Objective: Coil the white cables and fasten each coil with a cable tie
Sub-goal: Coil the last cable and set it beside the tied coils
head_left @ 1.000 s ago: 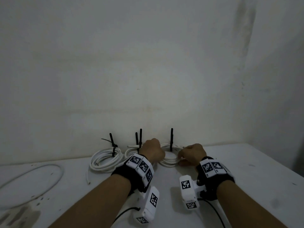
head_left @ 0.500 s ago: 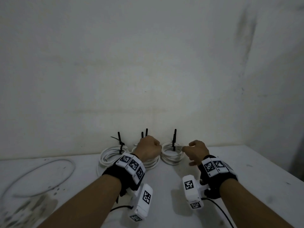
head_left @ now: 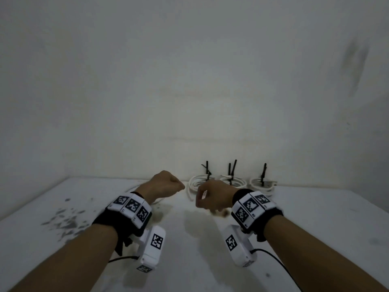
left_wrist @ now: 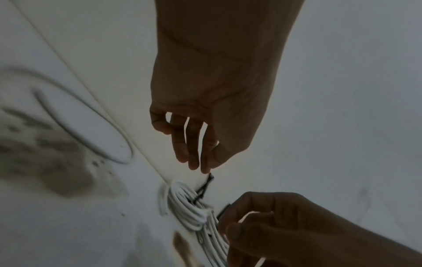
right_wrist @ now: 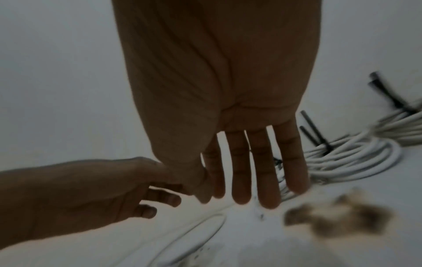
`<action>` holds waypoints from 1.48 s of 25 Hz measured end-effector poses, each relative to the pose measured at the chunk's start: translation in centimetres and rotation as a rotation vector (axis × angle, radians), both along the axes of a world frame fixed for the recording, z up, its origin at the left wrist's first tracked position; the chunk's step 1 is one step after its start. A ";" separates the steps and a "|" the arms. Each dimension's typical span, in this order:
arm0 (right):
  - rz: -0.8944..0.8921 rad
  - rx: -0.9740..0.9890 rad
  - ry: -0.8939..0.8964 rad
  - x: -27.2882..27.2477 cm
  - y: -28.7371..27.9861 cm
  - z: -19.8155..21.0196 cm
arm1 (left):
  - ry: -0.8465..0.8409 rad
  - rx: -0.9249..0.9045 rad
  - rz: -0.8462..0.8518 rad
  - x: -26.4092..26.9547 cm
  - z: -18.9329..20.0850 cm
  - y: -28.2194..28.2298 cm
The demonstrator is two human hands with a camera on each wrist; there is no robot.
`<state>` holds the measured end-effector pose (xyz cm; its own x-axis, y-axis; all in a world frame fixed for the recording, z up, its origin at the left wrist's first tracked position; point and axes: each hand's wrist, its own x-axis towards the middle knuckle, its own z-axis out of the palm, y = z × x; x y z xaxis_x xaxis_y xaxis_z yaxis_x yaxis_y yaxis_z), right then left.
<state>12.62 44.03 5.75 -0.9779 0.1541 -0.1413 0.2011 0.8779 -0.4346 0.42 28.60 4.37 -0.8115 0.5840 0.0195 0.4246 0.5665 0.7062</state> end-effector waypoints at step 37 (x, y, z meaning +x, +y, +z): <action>-0.084 -0.547 0.218 -3.2 -8.5 -2.7 | -0.845 1.795 -0.148 0.3 7.1 -15.8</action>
